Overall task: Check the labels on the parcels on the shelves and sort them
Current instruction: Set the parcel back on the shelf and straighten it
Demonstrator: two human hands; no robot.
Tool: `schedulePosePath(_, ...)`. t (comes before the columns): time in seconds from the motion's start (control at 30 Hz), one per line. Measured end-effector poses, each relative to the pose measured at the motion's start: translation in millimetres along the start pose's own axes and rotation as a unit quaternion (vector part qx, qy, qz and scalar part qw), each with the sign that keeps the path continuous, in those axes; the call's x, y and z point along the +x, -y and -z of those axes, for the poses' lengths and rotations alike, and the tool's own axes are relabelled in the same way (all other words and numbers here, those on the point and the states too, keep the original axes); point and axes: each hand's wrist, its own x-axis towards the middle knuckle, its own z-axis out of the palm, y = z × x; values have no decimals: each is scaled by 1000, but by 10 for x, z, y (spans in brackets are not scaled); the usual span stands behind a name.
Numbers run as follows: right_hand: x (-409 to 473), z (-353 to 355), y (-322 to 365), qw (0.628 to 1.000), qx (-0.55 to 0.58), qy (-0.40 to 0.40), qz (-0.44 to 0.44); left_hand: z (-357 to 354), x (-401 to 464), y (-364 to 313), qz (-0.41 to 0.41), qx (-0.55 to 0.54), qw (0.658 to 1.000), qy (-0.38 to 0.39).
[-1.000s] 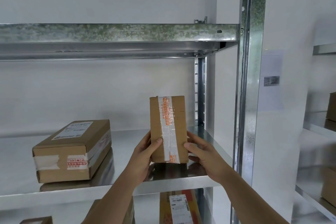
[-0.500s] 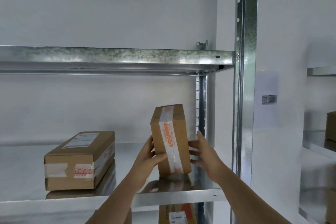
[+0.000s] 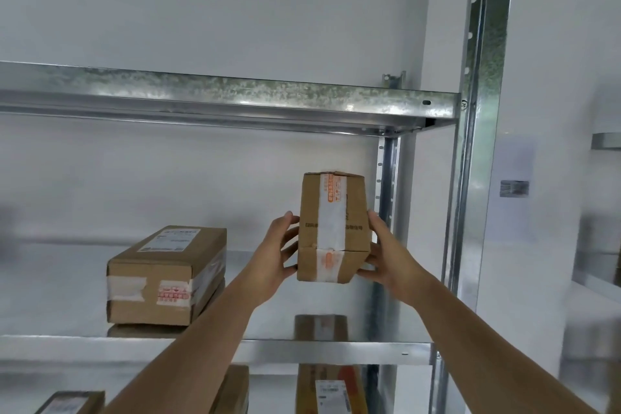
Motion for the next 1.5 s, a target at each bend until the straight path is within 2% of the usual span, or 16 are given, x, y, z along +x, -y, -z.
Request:
schedulePosePath(0.7,-16,-2,-61,1000,21,-1,18,-11,-11,36,-9,18,999,-26)
schedulePosePath(1.13,-51,-12,-20,1000,-3,-22,18,-16,-28,-4,6,105,994,-36)
schedulePosePath(1.33,-18,55,-87,998,26,-51,5,-40,-57,-92,0,151,988,-20)
schedulePosePath(1.5,-52,75,-106,999,0,-44,16,-42,-37,-117,12,166,986,-19)
